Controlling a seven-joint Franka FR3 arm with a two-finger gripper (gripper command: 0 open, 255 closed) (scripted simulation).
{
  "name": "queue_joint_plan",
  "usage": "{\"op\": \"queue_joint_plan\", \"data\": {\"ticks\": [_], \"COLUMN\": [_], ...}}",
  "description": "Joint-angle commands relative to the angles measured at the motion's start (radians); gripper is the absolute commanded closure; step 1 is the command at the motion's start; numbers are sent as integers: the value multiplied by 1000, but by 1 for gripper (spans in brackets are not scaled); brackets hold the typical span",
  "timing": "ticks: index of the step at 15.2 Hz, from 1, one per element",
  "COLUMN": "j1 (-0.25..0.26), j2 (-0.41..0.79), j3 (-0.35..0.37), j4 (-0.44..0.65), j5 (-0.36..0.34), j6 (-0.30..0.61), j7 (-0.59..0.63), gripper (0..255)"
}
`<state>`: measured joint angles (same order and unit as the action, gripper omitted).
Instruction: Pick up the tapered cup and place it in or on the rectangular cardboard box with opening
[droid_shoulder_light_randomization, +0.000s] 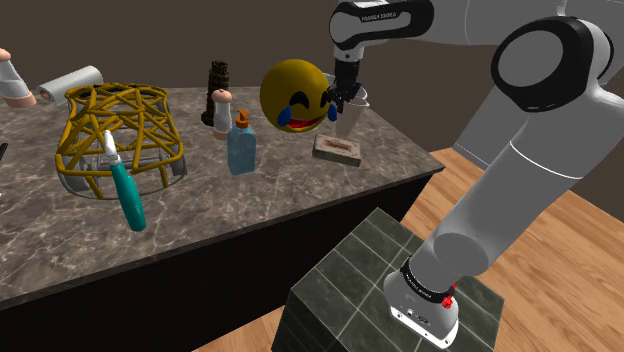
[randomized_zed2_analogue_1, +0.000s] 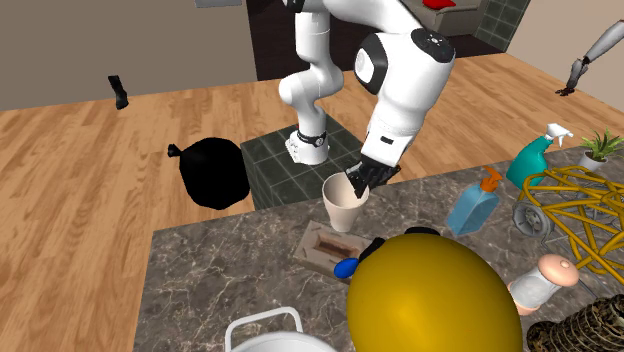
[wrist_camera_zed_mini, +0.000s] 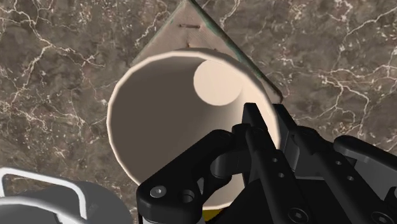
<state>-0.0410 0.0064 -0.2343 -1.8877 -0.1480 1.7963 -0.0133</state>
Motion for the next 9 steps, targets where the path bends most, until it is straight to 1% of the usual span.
{"op": "queue_joint_plan", "data": {"ticks": [1, 4, 9], "j1": [-1, -1, -1], "j2": [2, 9, 9], "j3": [-1, -1, -1], "j4": [-26, -51, -51], "j5": [0, 0, 0], "j6": [29, 60, 60], "j7": [3, 6, 6], "gripper": [255, 255, 255]}}
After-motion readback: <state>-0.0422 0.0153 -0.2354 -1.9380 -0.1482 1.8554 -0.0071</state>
